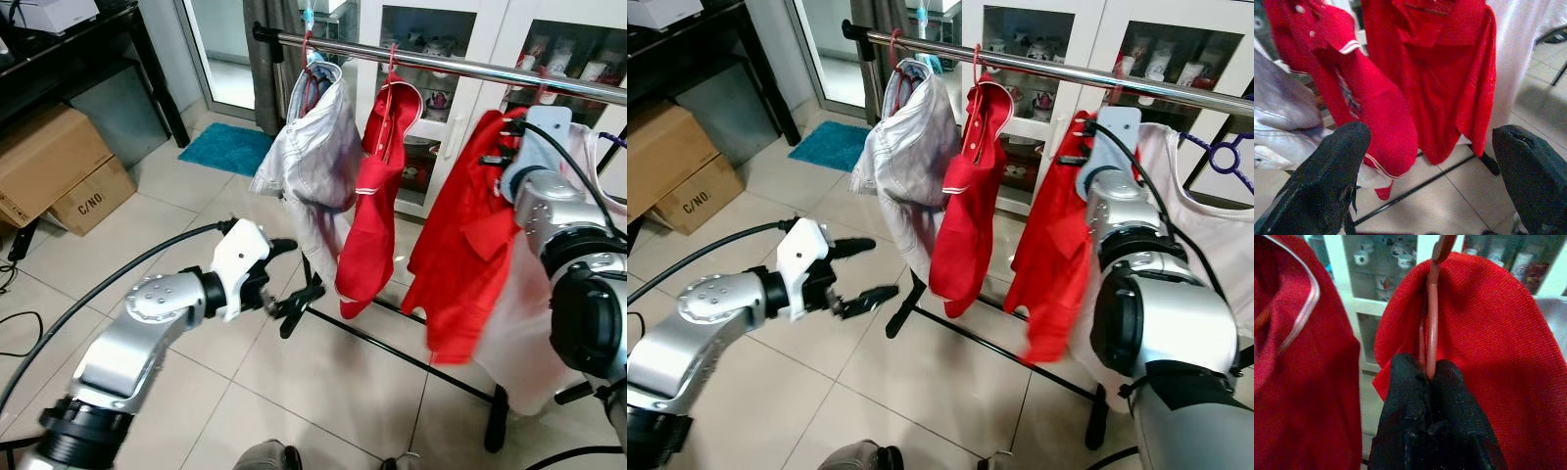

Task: Hang hanger

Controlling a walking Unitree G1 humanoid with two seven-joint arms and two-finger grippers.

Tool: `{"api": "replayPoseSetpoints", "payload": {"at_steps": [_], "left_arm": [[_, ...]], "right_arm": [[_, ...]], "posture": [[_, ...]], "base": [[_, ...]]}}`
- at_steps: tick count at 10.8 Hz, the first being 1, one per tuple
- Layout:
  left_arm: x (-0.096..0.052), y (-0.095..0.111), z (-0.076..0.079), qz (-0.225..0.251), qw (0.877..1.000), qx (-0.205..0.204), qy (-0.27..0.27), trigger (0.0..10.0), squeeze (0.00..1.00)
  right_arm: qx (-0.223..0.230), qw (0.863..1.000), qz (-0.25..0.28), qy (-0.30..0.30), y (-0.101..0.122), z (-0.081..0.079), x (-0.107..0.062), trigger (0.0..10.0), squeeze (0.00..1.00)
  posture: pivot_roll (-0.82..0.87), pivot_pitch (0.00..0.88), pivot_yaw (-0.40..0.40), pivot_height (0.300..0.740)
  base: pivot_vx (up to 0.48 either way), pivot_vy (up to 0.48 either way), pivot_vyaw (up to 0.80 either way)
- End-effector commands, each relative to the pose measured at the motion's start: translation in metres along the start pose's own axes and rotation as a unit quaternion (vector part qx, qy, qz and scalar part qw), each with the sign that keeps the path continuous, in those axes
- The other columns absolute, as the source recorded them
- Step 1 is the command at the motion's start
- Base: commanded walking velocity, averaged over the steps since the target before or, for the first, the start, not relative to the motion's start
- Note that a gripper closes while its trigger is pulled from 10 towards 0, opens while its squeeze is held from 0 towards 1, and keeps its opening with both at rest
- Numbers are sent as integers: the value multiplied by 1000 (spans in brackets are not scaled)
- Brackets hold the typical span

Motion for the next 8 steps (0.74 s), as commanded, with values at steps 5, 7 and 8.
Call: {"api": "replayPoseSetpoints", "payload": {"at_steps": [5,7,8], "left_arm": [[21,-10,-7,32,995,-24,97,10000,282],[21,-12,-10,36,992,-31,116,10000,282],[20,-15,-11,35,990,-34,130,10000,275]], "right_arm": [[-10,990,139,28,17,-3,-6,0,0],[-29,984,168,47,9,-9,-10,0,0],[-44,982,175,62,-4,-15,-15,0,0]], "posture": [[-95,0,126,740],[-102,0,124,740],[-103,0,117,740]], "base": [[0,0,0],[0,0,0],[0,0,0]]}}
Point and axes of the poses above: a point about 5 cm out from each wrist's last joint towards the gripper, its own x axis pointing out of the wrist towards the gripper, its own y axis along the axis of the wrist's last joint, z = x × y, the point moved 1 cm from there along x, pointing out of the wrist towards the gripper, and after that the axes turned 4 degrees about -x, right-handed, at the moved point
